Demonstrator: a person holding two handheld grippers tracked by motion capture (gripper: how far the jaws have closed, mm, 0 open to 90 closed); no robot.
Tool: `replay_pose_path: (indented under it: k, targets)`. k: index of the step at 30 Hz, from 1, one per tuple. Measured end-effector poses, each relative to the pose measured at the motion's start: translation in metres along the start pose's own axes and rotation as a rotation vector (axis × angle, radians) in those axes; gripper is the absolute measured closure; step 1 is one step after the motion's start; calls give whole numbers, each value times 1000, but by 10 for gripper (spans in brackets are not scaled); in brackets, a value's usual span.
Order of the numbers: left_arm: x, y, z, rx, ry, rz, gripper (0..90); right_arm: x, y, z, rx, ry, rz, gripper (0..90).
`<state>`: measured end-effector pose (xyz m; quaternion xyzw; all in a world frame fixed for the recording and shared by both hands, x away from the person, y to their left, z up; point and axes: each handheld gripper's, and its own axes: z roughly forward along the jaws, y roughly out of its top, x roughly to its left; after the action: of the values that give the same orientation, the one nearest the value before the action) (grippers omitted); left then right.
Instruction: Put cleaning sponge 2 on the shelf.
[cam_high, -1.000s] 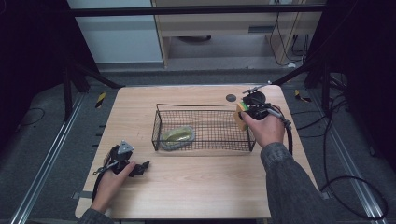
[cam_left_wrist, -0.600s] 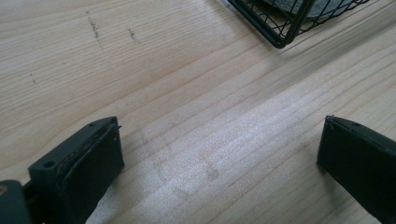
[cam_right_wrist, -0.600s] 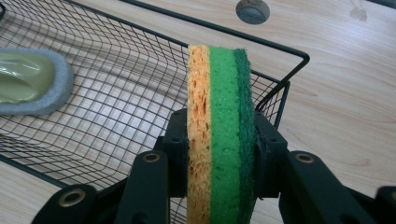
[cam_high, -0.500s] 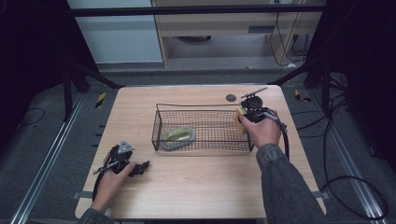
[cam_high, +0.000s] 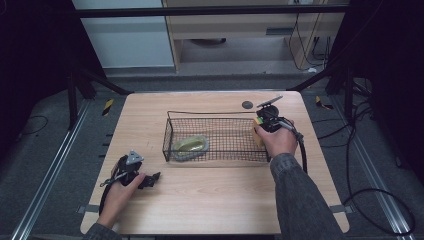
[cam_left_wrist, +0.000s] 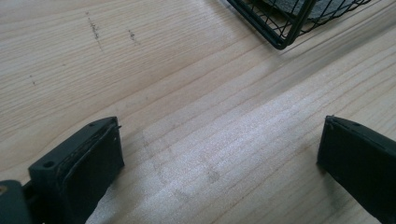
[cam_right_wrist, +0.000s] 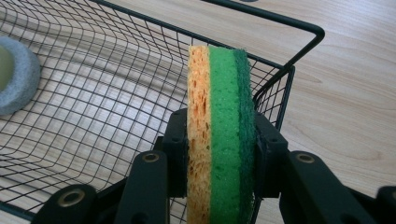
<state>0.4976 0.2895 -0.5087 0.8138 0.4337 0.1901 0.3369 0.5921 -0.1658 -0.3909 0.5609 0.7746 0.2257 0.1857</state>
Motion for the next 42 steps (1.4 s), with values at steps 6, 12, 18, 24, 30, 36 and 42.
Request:
replay_pose_path:
  k: [6,12,18,24,30,36,42]
  targets:
    - [0,0,0,-3,0,-3,0,-2,-3,5,14,-2,4,641]
    - [1,0,0,2,0,6,0,-3,-6,9,22,-5,6,638]
    - [1,0,0,4,0,8,0,-3,-7,11,29,-5,6,636]
    - [1,0,0,3,0,8,0,-2,-6,13,30,-5,6,632]
    - [1,0,0,3,0,7,0,-2,-6,14,35,-6,8,617]
    - [1,1,0,3,-1,8,0,2,-5,16,46,-1,2,562]
    - [1,1,0,4,0,9,0,10,-4,18,54,11,-5,505]
